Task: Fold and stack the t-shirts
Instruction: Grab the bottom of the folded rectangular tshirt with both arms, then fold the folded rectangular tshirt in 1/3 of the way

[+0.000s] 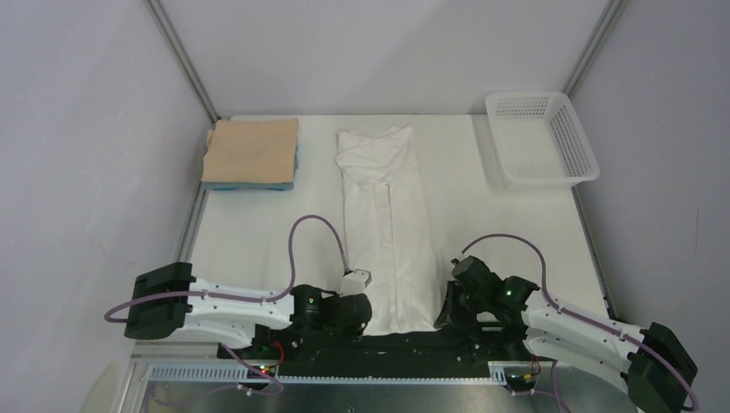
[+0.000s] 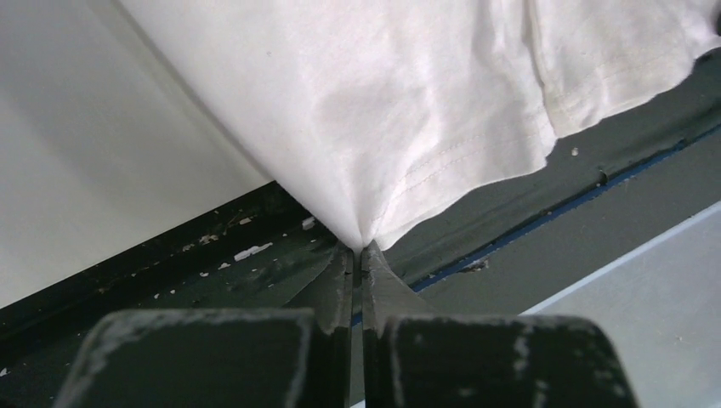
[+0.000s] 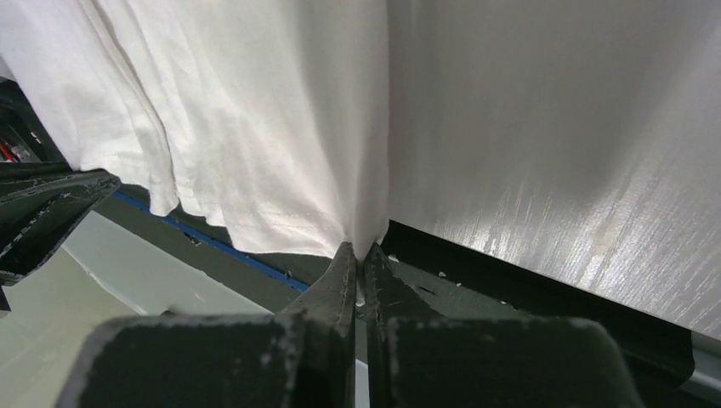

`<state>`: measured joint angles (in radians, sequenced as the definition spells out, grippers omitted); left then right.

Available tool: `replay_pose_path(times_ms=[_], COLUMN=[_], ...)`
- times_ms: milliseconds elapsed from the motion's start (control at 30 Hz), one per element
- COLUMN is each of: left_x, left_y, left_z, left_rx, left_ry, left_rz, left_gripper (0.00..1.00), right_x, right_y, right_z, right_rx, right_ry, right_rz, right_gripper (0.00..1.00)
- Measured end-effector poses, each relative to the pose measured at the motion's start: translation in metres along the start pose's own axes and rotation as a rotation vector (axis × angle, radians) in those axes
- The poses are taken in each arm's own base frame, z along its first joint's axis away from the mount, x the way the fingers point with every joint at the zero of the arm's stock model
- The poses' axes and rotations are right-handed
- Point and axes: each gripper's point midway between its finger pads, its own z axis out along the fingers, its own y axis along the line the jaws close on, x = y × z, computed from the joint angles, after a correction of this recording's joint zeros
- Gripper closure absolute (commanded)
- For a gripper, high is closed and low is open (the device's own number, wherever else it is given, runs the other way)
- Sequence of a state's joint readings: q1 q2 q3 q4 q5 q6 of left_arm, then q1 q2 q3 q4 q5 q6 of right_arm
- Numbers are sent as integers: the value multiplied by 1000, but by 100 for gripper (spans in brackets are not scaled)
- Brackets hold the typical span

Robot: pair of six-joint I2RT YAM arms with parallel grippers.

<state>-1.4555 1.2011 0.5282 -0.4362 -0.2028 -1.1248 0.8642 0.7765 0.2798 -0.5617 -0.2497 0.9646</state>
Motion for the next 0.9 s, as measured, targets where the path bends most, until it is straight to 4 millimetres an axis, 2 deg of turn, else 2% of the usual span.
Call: replay_pose_path(times_ms=[100, 167, 233, 333, 500, 600, 767, 900], left_x=[-4, -14, -29, -65, -130, -163, -221, -262], left_y=[-5, -16, -28, -35, -19, -5, 25, 47], left_z=[-5, -12, -20, -29, -41, -46, -43, -37], left_rx=[18, 50, 84, 107, 59, 16, -101, -175], left_ry=[-11, -36, -69, -154, -297, -354, -414, -431], left_rz=[21, 42, 48, 24, -18, -42, -92, -120], left_gripper=[100, 100, 100, 100, 100, 100, 100, 100], right_x=[-2, -6, -18, -41, -85, -113, -179, -229], right_y=[2, 8, 21, 38, 59, 72, 91, 98], right_z=[-5, -10, -19, -31, -40, -41, -48, -47], right_rx=[2, -2, -21, -54, -74, -81, -99, -102], right_ry=[-11, -27, -66, -144, -249, -295, -414, -477], right_rz=[-8, -19, -28, -30, -15, -6, 28, 42], right_gripper=[100, 100, 100, 100, 100, 100, 100, 100])
